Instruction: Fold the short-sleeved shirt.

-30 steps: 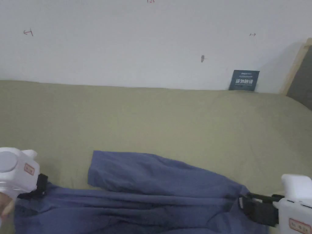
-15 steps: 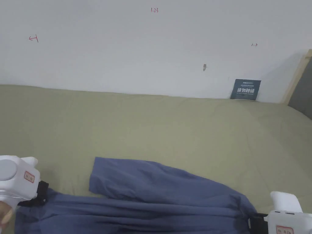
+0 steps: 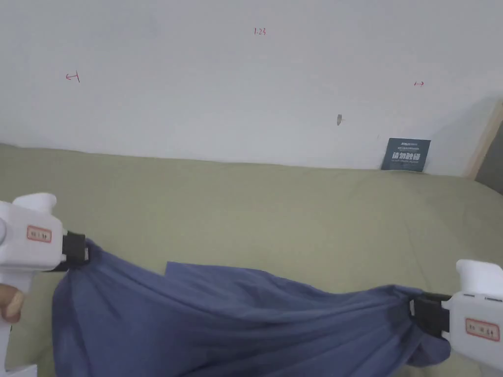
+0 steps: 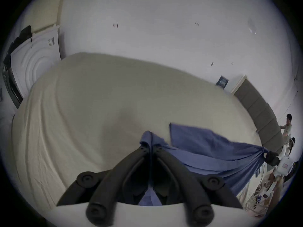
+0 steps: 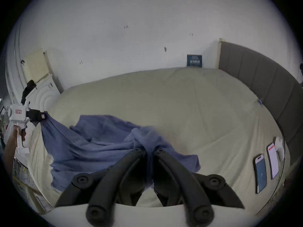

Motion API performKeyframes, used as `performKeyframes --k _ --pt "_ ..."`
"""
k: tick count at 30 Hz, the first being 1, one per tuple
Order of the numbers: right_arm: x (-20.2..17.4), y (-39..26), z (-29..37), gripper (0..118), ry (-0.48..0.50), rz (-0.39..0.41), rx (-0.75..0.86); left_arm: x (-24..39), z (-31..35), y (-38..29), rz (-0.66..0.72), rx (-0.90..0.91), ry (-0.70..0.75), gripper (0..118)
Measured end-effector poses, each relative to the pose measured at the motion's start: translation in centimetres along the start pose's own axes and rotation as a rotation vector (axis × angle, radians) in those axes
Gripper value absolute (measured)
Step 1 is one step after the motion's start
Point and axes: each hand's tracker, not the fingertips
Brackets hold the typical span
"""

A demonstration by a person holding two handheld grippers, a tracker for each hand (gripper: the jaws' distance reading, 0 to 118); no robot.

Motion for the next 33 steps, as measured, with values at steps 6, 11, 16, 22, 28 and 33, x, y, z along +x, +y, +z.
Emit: performKeyframes --k 6,11,16,22,28,33 --pt "-1.0 4.6 1.7 9 0.027 0.015 0.104 0.9 4.4 4.0 -0.011 0.144 -0.018 3" --pt "-1.6 8.5 3.2 9 0.046 0.020 0.184 1.0 7.5 6.8 0.000 0.263 -0.035 3" --pt "-2.1 13.0 4.0 9 0.048 0.045 0.267 1.5 9.7 9.8 -0.017 0.329 -0.026 3" --pt "-2.5 18.5 3.9 9 0.035 0.071 0.350 2.2 11.1 13.3 -0.019 0.400 -0.017 3" --pt "-2.5 22.2 4.4 9 0.013 0.065 0.450 2.4 11.5 15.7 -0.030 0.457 0.017 3" --pt "-2.4 23.5 3.8 9 0.003 0.072 0.484 2.2 11.0 16.9 -0.021 0.484 0.038 3"
